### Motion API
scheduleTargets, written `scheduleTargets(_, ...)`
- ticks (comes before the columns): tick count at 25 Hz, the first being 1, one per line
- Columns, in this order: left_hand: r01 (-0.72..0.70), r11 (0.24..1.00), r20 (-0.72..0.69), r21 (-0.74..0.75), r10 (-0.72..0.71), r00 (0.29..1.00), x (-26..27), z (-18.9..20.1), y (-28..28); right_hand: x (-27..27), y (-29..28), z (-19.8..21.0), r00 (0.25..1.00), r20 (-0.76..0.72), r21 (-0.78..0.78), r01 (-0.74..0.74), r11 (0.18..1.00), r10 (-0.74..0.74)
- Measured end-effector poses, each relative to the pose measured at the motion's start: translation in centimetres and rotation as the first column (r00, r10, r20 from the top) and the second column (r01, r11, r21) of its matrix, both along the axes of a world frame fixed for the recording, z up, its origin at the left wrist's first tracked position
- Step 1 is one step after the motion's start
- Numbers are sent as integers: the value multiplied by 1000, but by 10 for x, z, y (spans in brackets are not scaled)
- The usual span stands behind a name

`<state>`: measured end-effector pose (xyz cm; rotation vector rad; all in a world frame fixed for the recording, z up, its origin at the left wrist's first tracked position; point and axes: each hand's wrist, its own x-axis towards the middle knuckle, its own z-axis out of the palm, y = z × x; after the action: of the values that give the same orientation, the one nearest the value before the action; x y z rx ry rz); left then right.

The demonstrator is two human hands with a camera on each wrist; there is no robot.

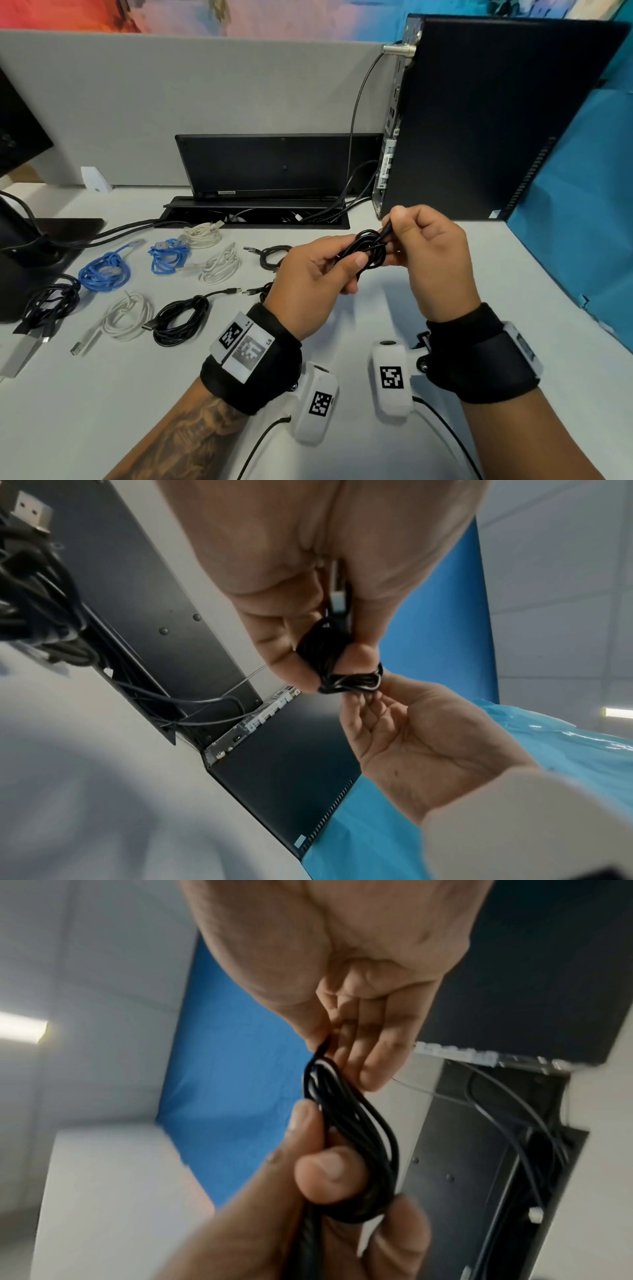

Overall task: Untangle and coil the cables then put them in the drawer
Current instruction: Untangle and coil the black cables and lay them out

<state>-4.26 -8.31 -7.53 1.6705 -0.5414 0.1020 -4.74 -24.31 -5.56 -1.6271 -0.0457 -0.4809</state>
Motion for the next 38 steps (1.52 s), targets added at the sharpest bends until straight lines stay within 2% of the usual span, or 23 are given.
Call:
scheduleTargets(5, -53, 998, 164, 40, 46, 985, -1, 1, 4, 2, -2, 3, 975, -106, 244, -165, 956, 196)
scheduleTargets(8, -41, 999, 171, 17, 37, 985, -4, 5, 3, 2, -3, 5, 969, -117, 219, -187, 958, 216)
scheduleTargets(10, -19, 999, 113, -30, 23, 993, -1, 5, 3, 1, -5, 6, 979, -93, 147, -164, 975, 179)
scheduleTargets(13, -67, 994, 15, -88, 69, 998, -1, 8, 1, -1, -4, 6, 990, -49, 82, -126, 989, 130)
scheduleTargets(16, -105, 991, -51, -78, 101, 994, -4, 22, 3, -1, -3, 4, 992, -19, 85, -122, 989, 124)
scheduleTargets(19, -124, 988, -163, 90, 137, 977, 25, 33, 13, 6, -9, -7, 971, -159, 4, -178, 984, 177)
scheduleTargets(21, -45, 985, -248, 168, 86, 965, 43, 37, 17, 10, -7, -16, 924, -268, -15, -287, 958, 272)
scheduleTargets(22, -21, 990, -290, 140, 61, 955, 48, 37, 15, 11, -5, -20, 912, -270, 9, -317, 948, 308)
scheduleTargets(24, -15, 999, -357, 47, 31, 934, 47, 33, 10, 13, 0, -23, 937, -215, 32, -275, 961, 275)
scheduleTargets(26, -1, 1000, -406, -16, -5, 914, 41, 26, 11, 15, 2, -22, 961, -179, -28, -217, 976, 209)
scheduleTargets(28, 3, 1000, -434, -28, -15, 901, 39, 20, 19, 19, 2, -19, 961, -191, -130, -228, 965, 201)
scheduleTargets(30, -78, 994, -392, 74, 101, 914, 41, 19, 27, 25, 3, -17, 928, -300, -183, -282, 942, 219)
scheduleTargets(32, -231, 937, -216, 263, 291, 932, 38, 27, 37, 36, 9, -18, 856, -468, -229, -356, 906, 218)
scheduleTargets(33, -271, 907, -127, 323, 325, 937, 34, 34, 44, 42, 14, -19, 810, -547, -238, -392, 889, 211)
scheduleTargets(35, -248, 878, -47, 409, 291, 955, 17, 48, 62, 51, 21, -22, 738, -645, -195, -408, 892, 196)
scheduleTargets(38, -147, 858, -49, 493, 197, 979, -22, 58, 99, 49, 23, -22, 731, -667, -204, -369, 907, 147)
